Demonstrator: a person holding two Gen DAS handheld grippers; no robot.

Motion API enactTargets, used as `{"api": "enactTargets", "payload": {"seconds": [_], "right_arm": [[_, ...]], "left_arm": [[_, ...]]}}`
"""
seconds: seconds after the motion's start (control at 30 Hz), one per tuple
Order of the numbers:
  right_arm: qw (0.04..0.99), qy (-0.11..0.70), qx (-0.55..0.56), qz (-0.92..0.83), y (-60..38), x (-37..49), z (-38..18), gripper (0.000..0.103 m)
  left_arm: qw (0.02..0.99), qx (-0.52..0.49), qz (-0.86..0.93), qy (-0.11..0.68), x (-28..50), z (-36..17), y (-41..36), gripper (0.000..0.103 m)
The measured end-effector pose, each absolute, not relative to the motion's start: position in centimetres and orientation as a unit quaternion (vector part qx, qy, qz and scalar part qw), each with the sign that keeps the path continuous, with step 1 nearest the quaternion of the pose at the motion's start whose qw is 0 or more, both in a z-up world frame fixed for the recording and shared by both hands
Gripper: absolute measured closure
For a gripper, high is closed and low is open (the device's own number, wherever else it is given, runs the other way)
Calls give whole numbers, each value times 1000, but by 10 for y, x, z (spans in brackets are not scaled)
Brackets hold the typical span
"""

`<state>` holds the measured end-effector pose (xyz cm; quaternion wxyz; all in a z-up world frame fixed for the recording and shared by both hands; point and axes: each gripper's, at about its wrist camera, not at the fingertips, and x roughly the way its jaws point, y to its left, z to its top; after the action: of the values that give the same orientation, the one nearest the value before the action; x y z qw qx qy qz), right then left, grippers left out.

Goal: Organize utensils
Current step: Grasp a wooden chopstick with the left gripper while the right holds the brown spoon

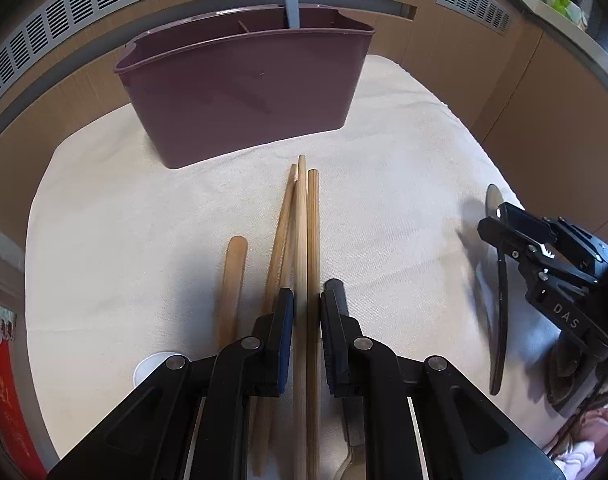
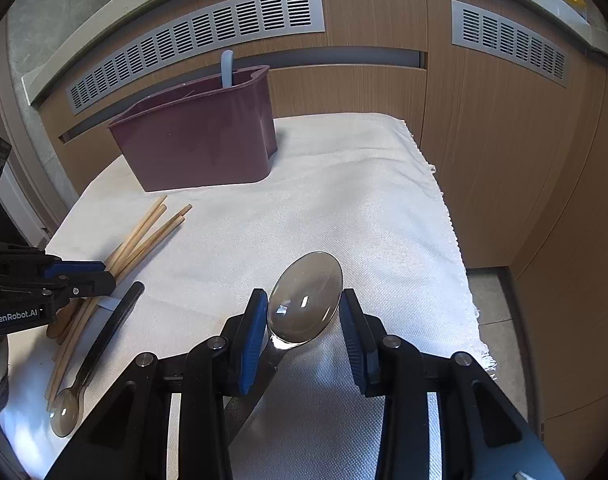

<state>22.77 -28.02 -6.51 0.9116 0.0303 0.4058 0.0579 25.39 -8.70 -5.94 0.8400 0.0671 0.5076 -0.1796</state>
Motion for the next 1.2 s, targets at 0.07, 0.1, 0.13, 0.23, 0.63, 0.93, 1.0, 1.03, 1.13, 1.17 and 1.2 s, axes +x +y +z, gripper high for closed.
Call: {"api": "enactTargets", "payload": {"seconds": [0.07, 0.1, 0.13, 0.23, 0.63, 0.93, 1.0, 1.03, 1.13, 1.17, 1.2], "right_arm": [[911, 406, 30, 59, -280, 228, -65, 68], [911, 406, 30, 60, -280, 228, -65, 68], [912, 406, 30, 60, -280, 228, -65, 68], [912, 405, 30, 61, -280, 228, -65, 68], [912, 405, 29, 64, -280, 228, -66, 68], [912, 404, 27, 65, -279, 227, -66, 68], [912, 404, 27, 66, -279, 227, -66, 68], [912, 404, 26, 66, -279, 227, -65, 68], [912, 405, 25, 67, -278, 227, -66, 68], [911, 406, 24, 67, -278, 227, -66, 68], [911, 405, 24, 67, -278, 227, -66, 68]], "left_arm": [[836, 67, -191, 511, 259, -61, -92, 89], [835, 70, -190, 511, 260, -62, -95, 88], [835, 75, -187, 512, 261, -63, -96, 88], [831, 82, -185, 518, 267, -69, -104, 88], [833, 116, -173, 513, 295, -73, -124, 88], [826, 137, -176, 518, 305, -84, -136, 84], [833, 156, -152, 509, 308, -83, -135, 84], [833, 157, -149, 509, 310, -84, -134, 84], [827, 126, -166, 522, 317, -84, -131, 84], [826, 120, -172, 524, 320, -84, -132, 85], [825, 115, -177, 525, 323, -84, -132, 88]]}}
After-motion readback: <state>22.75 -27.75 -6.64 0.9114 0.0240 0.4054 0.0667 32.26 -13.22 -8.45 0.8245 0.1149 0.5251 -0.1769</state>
